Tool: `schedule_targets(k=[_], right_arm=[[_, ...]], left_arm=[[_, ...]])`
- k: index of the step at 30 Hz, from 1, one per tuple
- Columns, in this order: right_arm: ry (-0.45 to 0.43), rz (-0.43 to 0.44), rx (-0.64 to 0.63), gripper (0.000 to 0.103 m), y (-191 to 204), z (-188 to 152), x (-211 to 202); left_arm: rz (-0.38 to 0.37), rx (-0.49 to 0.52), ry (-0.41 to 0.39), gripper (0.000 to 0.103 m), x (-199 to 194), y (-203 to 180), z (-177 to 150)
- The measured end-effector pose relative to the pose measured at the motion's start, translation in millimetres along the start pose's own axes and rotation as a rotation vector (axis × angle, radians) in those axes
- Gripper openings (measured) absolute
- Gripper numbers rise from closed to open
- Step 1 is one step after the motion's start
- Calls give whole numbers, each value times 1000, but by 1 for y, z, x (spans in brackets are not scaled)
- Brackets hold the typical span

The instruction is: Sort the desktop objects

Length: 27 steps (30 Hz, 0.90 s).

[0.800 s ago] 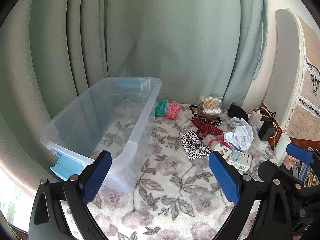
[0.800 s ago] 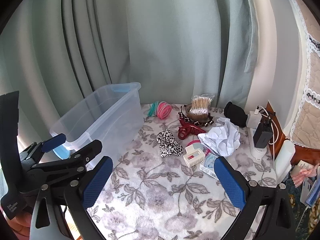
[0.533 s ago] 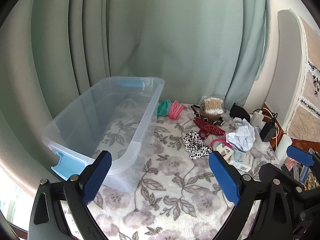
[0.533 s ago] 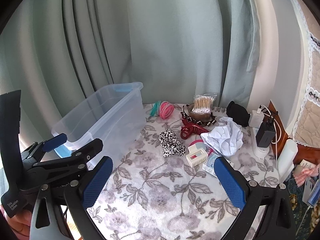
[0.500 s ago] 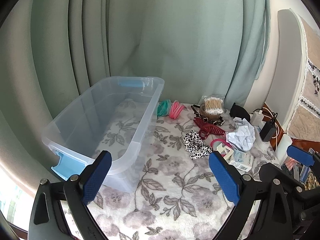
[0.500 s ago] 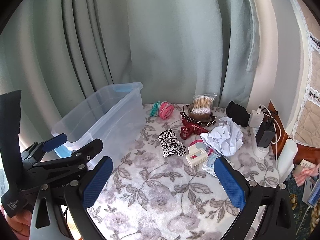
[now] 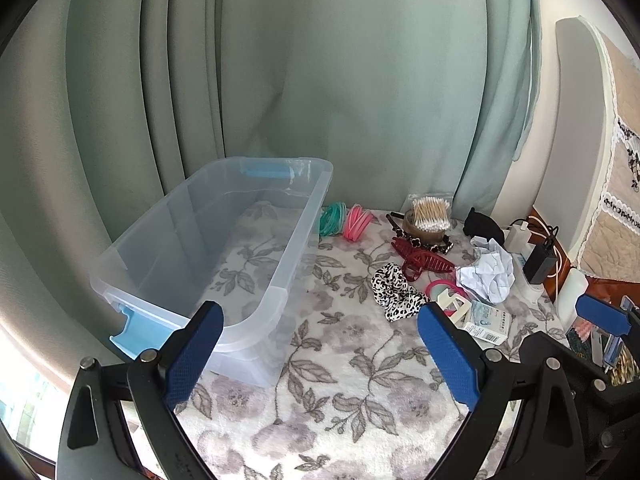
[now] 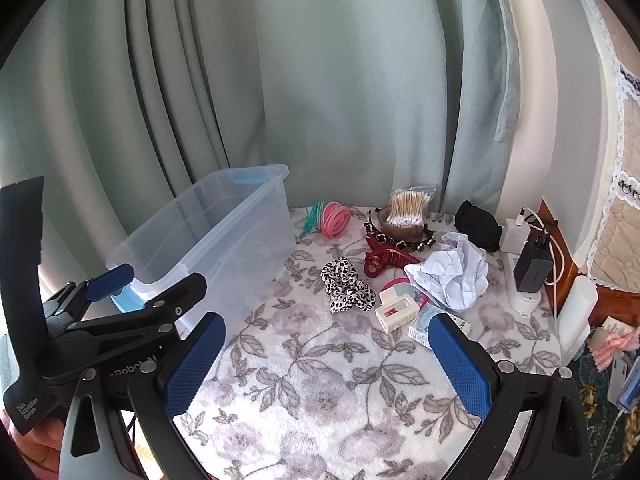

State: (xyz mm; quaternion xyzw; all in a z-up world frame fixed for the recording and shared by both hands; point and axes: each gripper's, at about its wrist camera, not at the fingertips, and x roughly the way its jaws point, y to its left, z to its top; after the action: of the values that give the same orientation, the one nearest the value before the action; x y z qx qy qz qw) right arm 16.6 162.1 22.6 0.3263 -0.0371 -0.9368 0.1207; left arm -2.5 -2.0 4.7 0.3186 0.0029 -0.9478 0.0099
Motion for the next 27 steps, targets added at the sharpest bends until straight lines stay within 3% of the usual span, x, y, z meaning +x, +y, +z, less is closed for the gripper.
schedule_targets(k=[5,11,27], right_arm=[[8,-25,-13,103,3,0,0],[21,33,28,103,-5,0,1],[12,48,26,103,-6,0,-2]], left_arm=[[5,2,-6,98,-1,0,-1],[10,0,-16,98,-4,3,-4],[8,11,-14,98,-11,2,-1]])
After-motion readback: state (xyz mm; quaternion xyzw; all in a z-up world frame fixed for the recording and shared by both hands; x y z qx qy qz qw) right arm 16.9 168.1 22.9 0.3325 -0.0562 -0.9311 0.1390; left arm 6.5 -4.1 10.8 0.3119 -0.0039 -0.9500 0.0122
